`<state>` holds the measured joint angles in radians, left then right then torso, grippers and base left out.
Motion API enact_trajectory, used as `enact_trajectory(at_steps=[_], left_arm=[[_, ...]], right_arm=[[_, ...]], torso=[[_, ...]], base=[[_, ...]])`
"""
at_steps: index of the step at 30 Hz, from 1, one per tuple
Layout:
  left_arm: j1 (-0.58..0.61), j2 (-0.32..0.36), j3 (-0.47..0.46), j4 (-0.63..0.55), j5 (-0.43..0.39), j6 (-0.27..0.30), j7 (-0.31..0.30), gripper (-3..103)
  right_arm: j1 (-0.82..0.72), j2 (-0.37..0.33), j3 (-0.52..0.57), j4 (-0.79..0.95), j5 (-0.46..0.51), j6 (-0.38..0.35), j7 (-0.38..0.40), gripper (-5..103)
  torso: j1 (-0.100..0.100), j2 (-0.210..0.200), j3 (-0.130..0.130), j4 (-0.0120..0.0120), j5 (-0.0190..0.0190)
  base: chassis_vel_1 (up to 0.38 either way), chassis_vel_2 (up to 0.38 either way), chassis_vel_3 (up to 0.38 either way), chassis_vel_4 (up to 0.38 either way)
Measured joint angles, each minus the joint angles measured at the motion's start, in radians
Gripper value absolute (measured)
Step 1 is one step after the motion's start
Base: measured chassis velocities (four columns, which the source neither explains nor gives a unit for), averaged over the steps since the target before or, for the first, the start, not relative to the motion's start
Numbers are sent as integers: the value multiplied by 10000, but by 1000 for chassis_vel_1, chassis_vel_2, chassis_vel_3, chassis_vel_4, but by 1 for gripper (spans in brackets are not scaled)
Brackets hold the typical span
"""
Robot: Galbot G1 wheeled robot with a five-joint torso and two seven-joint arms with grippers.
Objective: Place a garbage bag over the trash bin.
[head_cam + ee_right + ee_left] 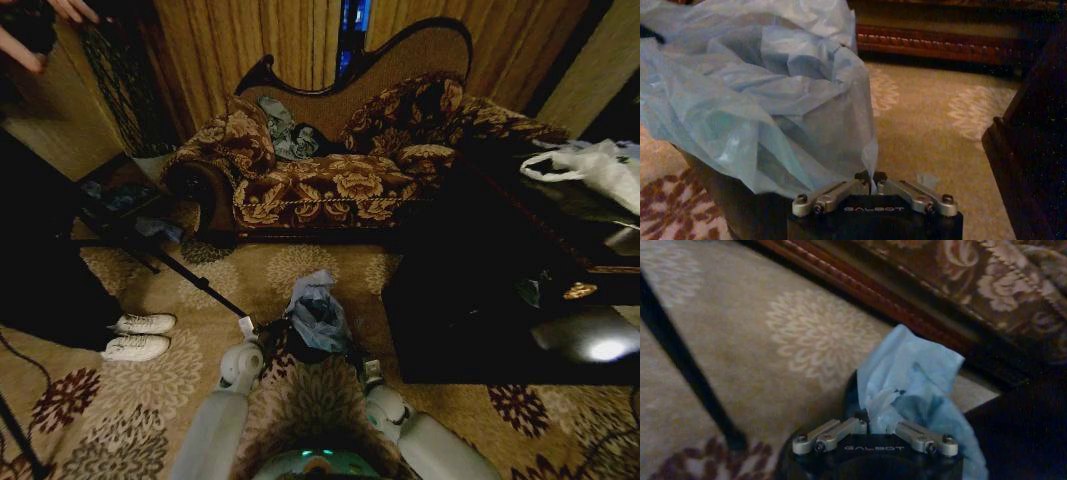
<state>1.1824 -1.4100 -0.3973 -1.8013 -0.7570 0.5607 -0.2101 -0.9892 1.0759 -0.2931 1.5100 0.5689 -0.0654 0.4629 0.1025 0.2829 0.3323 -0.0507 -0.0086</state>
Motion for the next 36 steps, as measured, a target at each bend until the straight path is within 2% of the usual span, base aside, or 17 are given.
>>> enact_trajectory(at_steps=[7,14,21,36], left_arm=[[170,-52,-197,405,130,-220,-71,0],[208,-114,-204,1092,157,-509,172,0],[-219,-112,-238,2451,381,-1168,568,0],[-610,-93,-226,3392,440,-1970,1171,0]], right_arm=[[0,43,-15,-54,-7,2,1,0],[9,46,-78,-65,-14,-4,80,0],[-3,36,-136,95,7,-29,250,0],[-95,277,-192,-3,-124,64,301,0]], torso=[[0,0,0,-1,0],[0,0,0,-1,-1],[0,0,0,-2,0],[0,0,0,-1,0]], base=[[0,0,0,0],[0,0,0,0],[0,0,0,0],[0,0,0,0]])
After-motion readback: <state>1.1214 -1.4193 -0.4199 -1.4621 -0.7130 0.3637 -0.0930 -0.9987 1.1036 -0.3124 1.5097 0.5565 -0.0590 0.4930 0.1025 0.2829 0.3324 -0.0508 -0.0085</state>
